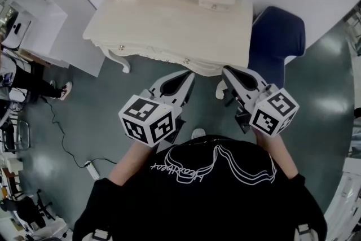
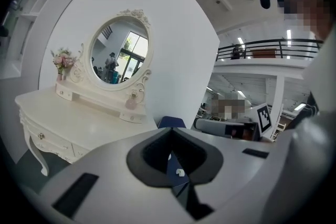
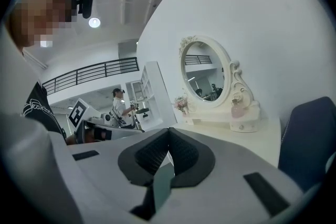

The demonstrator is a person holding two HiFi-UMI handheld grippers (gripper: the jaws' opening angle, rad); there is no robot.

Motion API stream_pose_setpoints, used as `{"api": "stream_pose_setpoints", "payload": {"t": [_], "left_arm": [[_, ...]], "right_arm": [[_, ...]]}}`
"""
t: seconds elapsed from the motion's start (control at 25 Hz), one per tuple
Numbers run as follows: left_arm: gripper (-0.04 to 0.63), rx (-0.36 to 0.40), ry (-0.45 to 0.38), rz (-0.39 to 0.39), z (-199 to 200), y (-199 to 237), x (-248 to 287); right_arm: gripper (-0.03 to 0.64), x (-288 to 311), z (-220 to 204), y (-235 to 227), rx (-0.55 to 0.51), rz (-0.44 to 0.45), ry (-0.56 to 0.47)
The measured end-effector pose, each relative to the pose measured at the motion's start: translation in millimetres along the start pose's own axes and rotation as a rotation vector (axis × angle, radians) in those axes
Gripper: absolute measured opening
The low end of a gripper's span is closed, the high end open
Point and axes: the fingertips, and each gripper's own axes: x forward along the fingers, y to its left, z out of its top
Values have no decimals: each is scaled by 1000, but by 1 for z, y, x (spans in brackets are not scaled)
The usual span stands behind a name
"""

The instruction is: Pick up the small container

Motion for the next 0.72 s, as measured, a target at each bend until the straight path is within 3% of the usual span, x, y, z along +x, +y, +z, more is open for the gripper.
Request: {"api": "stream_pose_setpoints", "payload": {"t": [0.48,0.72], "left_arm": [[2,-2,-32,13,28,42,8],[2,9,-30,47,38,65,24]], "right_arm": [[6,38,26,-18,-16,-9,-20],[6,69,39,-37,-9,28,-45]]}}
